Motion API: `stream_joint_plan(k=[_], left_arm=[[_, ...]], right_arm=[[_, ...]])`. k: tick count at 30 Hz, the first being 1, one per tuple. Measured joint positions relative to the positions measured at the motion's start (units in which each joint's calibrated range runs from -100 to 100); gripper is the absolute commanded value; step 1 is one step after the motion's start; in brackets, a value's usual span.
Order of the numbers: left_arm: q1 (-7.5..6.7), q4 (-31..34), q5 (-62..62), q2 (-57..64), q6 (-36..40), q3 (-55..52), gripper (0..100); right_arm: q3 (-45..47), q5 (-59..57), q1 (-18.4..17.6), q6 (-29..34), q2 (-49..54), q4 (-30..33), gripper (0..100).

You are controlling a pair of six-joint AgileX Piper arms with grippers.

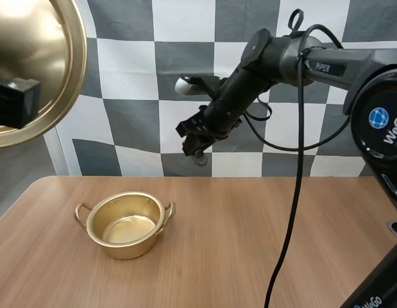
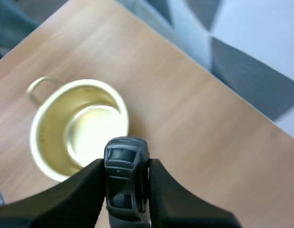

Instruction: Open the pot, put the car inside, and close it

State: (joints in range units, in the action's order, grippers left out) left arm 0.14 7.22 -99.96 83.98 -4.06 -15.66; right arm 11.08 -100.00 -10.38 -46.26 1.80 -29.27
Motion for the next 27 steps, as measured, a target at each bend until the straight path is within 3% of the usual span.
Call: stream_joint_plan(k=[10,27], left_arm=[[0.0,2.0,0.0,2.1,0.0,0.0,0],[0.0,-2.2,0.0,2.7,0.1,0.0,0]], right_arm=[[0.0,0.0,-9.9,-1.0,-4.2,-0.5,0],[0.0,0.1,-10.2,-2.2,-9.1,-5.9,0]])
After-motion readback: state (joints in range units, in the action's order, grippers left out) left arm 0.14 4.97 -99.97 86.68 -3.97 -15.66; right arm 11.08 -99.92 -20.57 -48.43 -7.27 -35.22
